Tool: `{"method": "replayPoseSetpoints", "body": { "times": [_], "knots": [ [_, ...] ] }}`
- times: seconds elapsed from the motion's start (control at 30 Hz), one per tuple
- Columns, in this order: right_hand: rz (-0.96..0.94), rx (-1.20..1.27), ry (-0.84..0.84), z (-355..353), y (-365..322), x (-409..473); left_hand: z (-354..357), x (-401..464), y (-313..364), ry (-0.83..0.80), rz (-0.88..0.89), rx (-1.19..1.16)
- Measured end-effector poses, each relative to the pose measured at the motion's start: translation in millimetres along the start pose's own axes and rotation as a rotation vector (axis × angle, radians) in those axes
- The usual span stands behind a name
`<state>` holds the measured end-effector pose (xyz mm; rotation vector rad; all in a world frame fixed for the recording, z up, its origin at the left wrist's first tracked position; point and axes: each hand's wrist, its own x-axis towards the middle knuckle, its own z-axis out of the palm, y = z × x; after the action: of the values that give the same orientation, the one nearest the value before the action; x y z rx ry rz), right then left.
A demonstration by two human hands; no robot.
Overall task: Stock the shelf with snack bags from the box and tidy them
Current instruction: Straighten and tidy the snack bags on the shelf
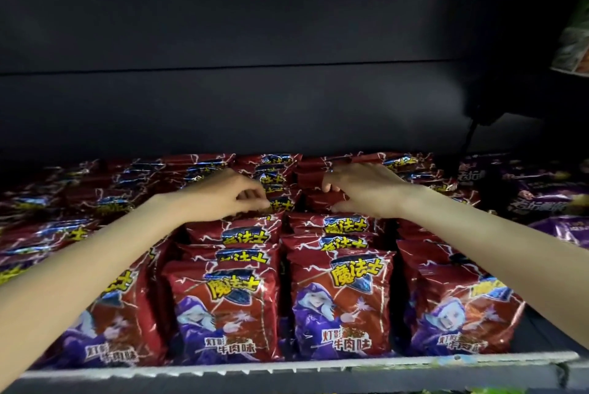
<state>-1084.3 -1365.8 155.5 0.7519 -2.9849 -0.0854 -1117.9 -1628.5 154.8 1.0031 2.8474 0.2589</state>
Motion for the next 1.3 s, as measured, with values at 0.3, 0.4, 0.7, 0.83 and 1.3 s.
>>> {"method": "replayPoseSetpoints", "body": {
  "times": [0.3,0.4,0.7,0.83,1.3],
  "knots": [
    [0.037,0.022,0.025,4.6,-0.9,3.1,0.0,2.6,-4.7,-0.010,0.042,0.079],
    [0.053,-0.009,0.022,2.7,-3.1,3.7,0.3,5.8,-4.1,-0.115,0.028,0.147],
    [-0.110,0.163,-0.075,4.6,-16.6,-11.5,13.3,6.5,0.1,-0.032,0.073,0.236],
    [-0.143,0.296,-0.149,4.2,-8.9,-24.3,21.4,11.7,5.9,0.048,0.065,0.182],
    [-0.106,0.179,-0.165,6.6,-1.5,-20.3,10.7,5.6,10.3,0.136,0.017,0.067]
  ]
}}
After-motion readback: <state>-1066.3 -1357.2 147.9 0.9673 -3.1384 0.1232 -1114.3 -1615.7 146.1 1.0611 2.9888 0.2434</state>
